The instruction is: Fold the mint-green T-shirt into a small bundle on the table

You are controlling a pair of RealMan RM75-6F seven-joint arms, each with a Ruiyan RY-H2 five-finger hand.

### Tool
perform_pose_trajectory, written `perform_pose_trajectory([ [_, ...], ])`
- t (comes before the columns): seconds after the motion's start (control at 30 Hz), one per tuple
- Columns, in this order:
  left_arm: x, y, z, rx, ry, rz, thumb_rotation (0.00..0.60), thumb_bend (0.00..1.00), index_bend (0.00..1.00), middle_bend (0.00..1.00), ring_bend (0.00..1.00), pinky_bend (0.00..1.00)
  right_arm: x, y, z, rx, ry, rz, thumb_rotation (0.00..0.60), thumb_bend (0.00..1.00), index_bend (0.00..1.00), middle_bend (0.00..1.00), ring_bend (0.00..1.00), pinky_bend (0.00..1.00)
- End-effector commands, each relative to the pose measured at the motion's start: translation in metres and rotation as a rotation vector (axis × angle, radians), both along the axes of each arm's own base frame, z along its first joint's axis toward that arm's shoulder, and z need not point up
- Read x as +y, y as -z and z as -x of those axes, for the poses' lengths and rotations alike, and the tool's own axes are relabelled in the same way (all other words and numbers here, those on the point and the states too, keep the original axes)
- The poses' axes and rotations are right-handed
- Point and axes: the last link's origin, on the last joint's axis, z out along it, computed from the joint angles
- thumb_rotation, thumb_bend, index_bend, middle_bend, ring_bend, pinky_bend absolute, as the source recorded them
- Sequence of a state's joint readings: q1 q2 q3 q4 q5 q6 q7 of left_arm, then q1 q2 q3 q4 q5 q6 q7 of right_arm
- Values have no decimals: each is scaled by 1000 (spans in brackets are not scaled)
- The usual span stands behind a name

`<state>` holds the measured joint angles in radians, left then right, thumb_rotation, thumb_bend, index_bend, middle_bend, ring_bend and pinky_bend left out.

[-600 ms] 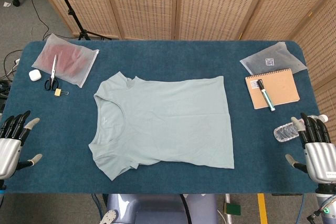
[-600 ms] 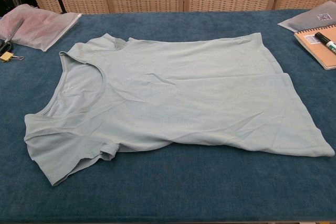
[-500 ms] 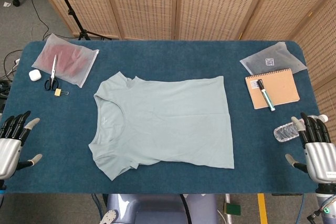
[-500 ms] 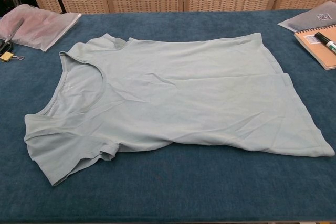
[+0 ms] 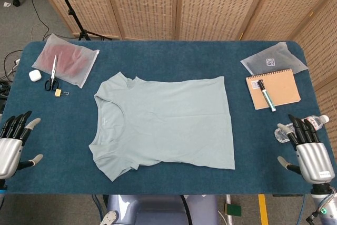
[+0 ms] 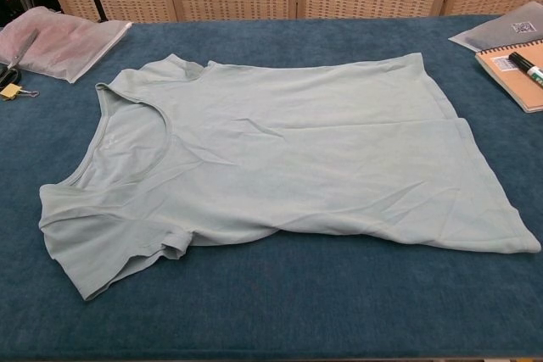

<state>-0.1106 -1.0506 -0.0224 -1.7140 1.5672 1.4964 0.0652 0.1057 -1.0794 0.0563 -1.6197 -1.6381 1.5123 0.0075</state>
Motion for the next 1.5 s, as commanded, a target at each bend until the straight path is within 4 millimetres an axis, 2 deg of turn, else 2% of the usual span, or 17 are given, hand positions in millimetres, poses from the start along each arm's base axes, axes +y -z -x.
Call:
perform_pose_trajectory([
  [0.03, 1, -2, 0, -9, -3, -1, 600, 0, 0, 0, 0, 0, -2, 14, 2, 35, -34, -79, 600, 0, 231, 0, 0, 0],
  [0.33, 2, -4, 0, -19, -11, -1, 600, 0, 0, 0, 0, 0, -6, 64, 10, 140, -151, -232, 600, 0, 369, 0, 0, 0],
  [0.63, 1, -7, 1, -29, -8, -8, 600, 0, 0, 0, 0, 0, -4, 94, 12, 207, -218, -274, 600, 0, 438, 0, 0, 0],
  [0.9, 0, -8, 1, -33, -10, -9, 600, 0, 0, 0, 0, 0, -2, 113, 11, 252, -231, -305, 600, 3, 444, 0, 0, 0],
  [1.5, 2, -6, 2, -26, -16, -4, 600, 0, 0, 0, 0, 0, -8, 132, 9, 289, -226, -319, 600, 156, 454, 0, 0, 0],
])
